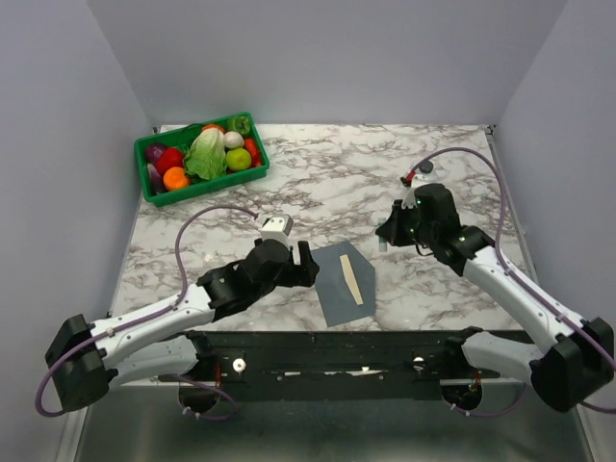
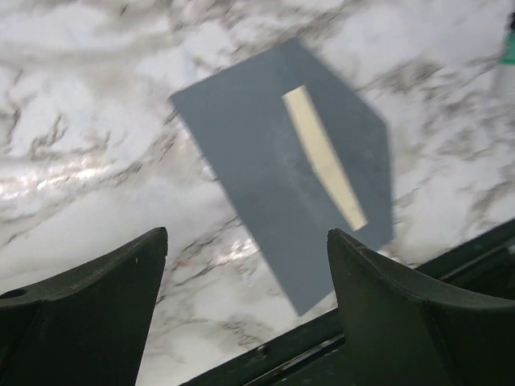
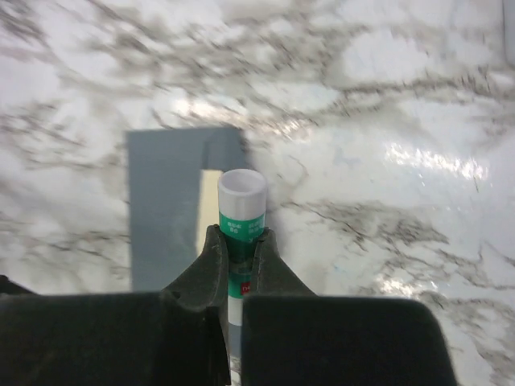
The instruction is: Place the letter into the envelope and seal it
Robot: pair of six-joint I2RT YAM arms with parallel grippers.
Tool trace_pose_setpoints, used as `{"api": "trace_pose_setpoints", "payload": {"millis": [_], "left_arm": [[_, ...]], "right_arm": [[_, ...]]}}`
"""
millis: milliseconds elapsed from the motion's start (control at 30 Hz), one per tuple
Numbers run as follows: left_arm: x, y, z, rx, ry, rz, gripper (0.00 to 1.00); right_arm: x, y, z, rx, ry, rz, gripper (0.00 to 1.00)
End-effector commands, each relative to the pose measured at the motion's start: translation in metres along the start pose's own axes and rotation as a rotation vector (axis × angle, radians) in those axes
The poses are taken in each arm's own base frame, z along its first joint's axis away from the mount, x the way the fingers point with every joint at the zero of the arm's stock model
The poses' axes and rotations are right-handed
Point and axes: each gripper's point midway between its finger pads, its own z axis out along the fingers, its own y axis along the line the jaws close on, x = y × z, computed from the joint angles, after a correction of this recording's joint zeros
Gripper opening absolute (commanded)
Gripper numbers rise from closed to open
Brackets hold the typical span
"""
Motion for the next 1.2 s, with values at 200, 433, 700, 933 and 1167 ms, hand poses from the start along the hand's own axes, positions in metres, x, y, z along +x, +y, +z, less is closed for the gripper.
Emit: {"api": "trace_pose_setpoints", "payload": {"millis": [200, 433, 700, 933, 1167], "left_arm": [[-0.075, -0.101, -0.058, 0.447, -0.211, 0.143, 0.94], [-0.078, -0.123, -0.047, 0.457, -0.188, 0.186, 0.95], [-0.081, -0.124, -0.038, 0.428, -0.196, 0.149, 0.93], [-0.101, -0.148, -0.041, 0.492, -0.243, 0.105, 0.91], [-0.095, -0.159, -0.033, 0.518, -0.214, 0.107, 0.85]], "right_arm": [[-0.04, 0.086, -0.041, -0.464, -0.168, 0.004, 0.01], [-0.05, 0.12, -0.071, -0.662, -0.166, 0.038, 0.01], [-0.049, 0.124, -0.084, -0.693, -0.183, 0.051, 0.01], [-0.038, 0.127, -0.08, -0.729, -0.133, 0.099, 0.01], [-0.037, 0.127, -0.082, -0.735, -0.133, 0.106, 0.01]]}}
